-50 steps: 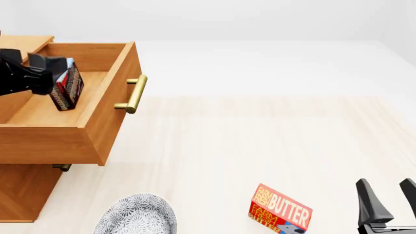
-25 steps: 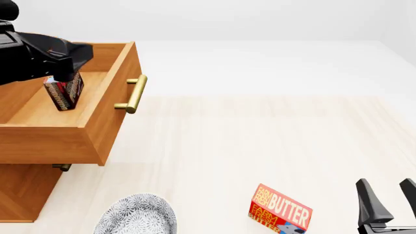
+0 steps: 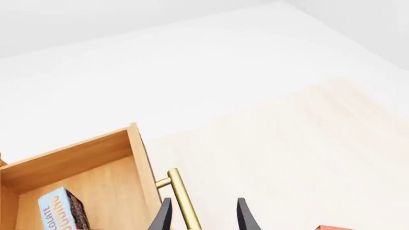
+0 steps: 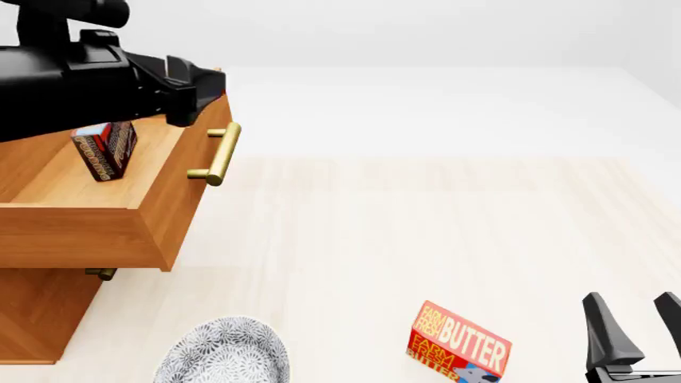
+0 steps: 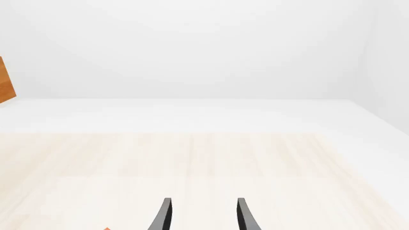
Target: Put the chocolate pudding in the top drawer of the cabinet and close it.
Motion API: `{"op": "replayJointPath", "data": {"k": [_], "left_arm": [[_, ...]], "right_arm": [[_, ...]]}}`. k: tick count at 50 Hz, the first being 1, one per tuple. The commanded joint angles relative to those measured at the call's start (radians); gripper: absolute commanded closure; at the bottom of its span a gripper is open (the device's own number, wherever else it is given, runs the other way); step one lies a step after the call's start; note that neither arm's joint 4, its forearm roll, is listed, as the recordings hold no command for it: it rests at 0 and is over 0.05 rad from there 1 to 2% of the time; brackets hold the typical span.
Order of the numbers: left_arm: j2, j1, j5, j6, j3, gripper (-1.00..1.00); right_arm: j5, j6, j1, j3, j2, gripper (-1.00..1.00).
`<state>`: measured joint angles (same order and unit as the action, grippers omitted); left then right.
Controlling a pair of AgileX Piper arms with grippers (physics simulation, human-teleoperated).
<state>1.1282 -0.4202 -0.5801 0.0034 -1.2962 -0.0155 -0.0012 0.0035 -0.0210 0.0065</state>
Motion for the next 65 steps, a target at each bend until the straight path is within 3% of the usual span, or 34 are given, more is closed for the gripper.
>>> {"op": "replayJointPath", "data": {"k": [1,23,36,43,51,55,65], "left_arm": [[0.065,-0.053,0.018,-0.031,-0.026,-1.0],[0.174,-0.15,0.02,-0.065,-0.074,-1.0],[0.204,-0.189,0.038,-0.152,-0.065,-1.0],[0.195,-0.216,0.084,-0.219,-0.011,-1.0],[0.195,-0.224,0.082,-0.24,-0.018,-1.0],[0.199,-0.256,0.104,-0.299,0.003,-1.0],[0.198,-0.255,0.118,-0.314,0.017,-1.0]], "right_arm": [[0.0,0.0,0.0,0.0,0.0,-1.0],[0.0,0.0,0.0,0.0,0.0,-1.0],[0.0,0.0,0.0,0.0,0.0,-1.0],[0.0,0.0,0.0,0.0,0.0,-1.0],[0.0,0.0,0.0,0.0,0.0,-1.0],[0.0,0.0,0.0,0.0,0.0,-1.0],[0.0,0.0,0.0,0.0,0.0,-1.0]]}}
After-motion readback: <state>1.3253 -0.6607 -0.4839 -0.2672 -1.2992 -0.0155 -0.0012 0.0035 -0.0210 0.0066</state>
